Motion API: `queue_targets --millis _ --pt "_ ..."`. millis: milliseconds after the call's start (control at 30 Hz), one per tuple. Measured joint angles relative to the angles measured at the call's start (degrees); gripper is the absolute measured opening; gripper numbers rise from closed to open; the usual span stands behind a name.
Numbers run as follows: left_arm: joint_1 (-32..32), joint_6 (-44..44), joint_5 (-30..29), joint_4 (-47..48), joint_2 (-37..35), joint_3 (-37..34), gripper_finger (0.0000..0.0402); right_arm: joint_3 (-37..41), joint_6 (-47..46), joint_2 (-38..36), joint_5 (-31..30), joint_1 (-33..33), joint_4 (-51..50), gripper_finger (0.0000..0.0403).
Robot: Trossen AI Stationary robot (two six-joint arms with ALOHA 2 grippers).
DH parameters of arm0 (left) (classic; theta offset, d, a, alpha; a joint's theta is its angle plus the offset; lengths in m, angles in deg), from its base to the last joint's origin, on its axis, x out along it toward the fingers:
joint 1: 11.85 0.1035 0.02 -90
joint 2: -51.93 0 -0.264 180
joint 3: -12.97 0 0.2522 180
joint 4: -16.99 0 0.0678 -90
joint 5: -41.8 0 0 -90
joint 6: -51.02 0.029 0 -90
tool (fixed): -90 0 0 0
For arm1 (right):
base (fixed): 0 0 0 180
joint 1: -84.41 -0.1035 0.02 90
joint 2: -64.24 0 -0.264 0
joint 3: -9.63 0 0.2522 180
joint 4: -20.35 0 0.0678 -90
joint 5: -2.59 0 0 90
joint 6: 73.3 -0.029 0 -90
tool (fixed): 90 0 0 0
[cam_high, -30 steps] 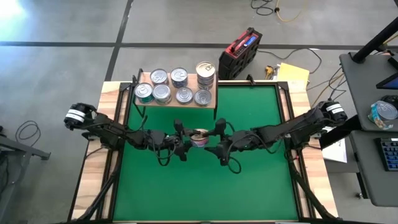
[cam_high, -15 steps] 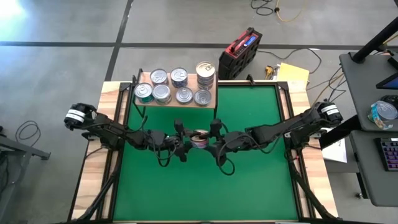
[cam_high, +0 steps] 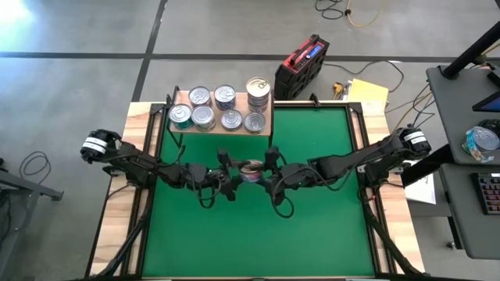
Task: Stack canned seafood by type on shelf
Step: Stack the blue tuna can on top of the blue tuna can on the shelf
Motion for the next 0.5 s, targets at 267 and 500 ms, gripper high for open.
queue_targets --millis 267,500 --pt "0.1 -0.7 -3.5 0.7 0.0 0.0 0.0223 -2.5 -1.1 -0.7 -3.6 -0.1 -6.4 0.0182" --pt "0.1 -0.5 -5.9 0.6 0.0 -0.1 0.0254 -3.8 -2.1 -1.1 -5.8 -0.2 -11.1 0.0183"
